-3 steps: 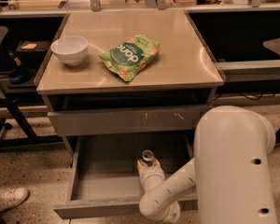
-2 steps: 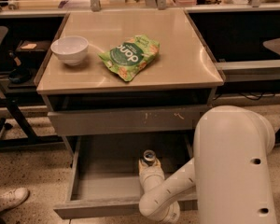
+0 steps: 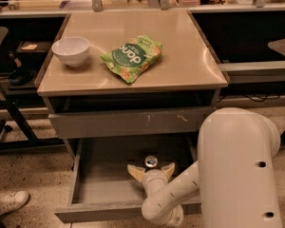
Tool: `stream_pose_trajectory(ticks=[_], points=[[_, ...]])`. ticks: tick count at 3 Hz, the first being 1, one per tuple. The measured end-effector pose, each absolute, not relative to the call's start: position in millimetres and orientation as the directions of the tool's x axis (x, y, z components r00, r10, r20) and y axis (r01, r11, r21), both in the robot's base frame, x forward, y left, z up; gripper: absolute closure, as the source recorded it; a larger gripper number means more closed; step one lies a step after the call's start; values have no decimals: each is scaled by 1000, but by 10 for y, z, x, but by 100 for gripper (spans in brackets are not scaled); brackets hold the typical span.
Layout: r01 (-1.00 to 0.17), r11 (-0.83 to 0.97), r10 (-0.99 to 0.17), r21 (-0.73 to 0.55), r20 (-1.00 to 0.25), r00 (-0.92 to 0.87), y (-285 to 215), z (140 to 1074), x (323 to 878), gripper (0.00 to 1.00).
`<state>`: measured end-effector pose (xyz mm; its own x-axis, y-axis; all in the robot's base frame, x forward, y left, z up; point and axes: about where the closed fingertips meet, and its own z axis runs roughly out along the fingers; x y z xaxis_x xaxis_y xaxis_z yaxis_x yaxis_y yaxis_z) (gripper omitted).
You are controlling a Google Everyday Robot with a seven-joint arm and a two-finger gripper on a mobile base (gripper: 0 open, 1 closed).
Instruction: Place redbull can into middle drawer
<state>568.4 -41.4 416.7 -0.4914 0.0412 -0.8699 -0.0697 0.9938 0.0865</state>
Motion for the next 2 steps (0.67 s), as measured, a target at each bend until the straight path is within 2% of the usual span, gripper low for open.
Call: stream_pose_trajectory(ticks=[1, 2], points=[[-65, 995, 39, 80, -875, -483, -438, 4237, 5679, 0], [-47, 999, -5, 18, -895, -446, -553, 4578, 5557, 0]])
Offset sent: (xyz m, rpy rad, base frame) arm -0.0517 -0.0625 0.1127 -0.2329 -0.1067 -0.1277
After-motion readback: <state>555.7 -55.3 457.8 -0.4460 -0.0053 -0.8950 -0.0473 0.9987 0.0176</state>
